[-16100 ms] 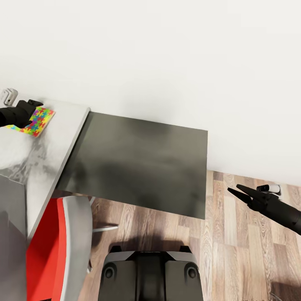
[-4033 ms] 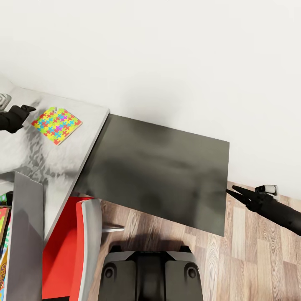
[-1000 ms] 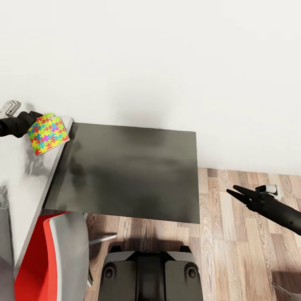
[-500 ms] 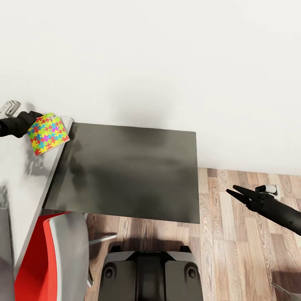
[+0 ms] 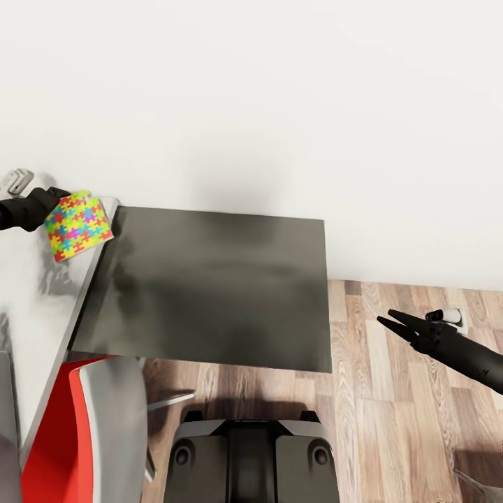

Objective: Put all the toys in the child's room - the three board games (two on the bed and one on the table), the two jigsaw puzzles on the table, and the tennis ball on the table - inside the toy box on the table in the child's room.

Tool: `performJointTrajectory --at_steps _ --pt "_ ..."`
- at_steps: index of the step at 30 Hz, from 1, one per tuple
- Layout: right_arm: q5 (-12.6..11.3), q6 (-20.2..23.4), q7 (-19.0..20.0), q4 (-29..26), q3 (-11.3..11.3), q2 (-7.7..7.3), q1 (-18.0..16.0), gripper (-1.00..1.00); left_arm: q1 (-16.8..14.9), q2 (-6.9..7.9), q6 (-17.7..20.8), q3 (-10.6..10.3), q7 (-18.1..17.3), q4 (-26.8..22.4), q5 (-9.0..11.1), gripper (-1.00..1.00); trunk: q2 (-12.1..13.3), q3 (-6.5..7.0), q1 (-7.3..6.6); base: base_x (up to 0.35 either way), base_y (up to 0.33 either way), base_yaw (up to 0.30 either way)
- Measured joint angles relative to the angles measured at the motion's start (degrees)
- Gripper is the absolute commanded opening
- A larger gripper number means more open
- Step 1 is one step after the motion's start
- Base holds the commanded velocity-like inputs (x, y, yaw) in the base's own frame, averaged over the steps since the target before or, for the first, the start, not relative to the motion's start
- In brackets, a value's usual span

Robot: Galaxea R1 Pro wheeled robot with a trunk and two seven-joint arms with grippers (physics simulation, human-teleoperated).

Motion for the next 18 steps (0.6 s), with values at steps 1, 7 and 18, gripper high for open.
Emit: performJointTrajectory --at_steps 1,7,18 --pt "0.00 0.00 0.00 0.00 0.02 0.00 0.00 1.00 0.01 0.29 0.02 0.00 -0.03 0.22 0.08 1.00 0.00 0.00 0.00 0.000 0.000 -0.188" --pt "0.00 0.00 0.00 0.00 0.21 0.02 0.01 1.00 0.09 1.04 -0.06 0.03 -0.14 0.75 0.29 1.00 0.00 0.00 0.02 0.000 0.000 -0.232" --pt "0.01 0.00 -0.05 0.00 0.27 0.10 -0.01 1.00 0.96 2.18 0.02 0.15 -0.75 0.62 0.05 1.00 0.01 0.00 0.02 0.000 0.000 -0.124"
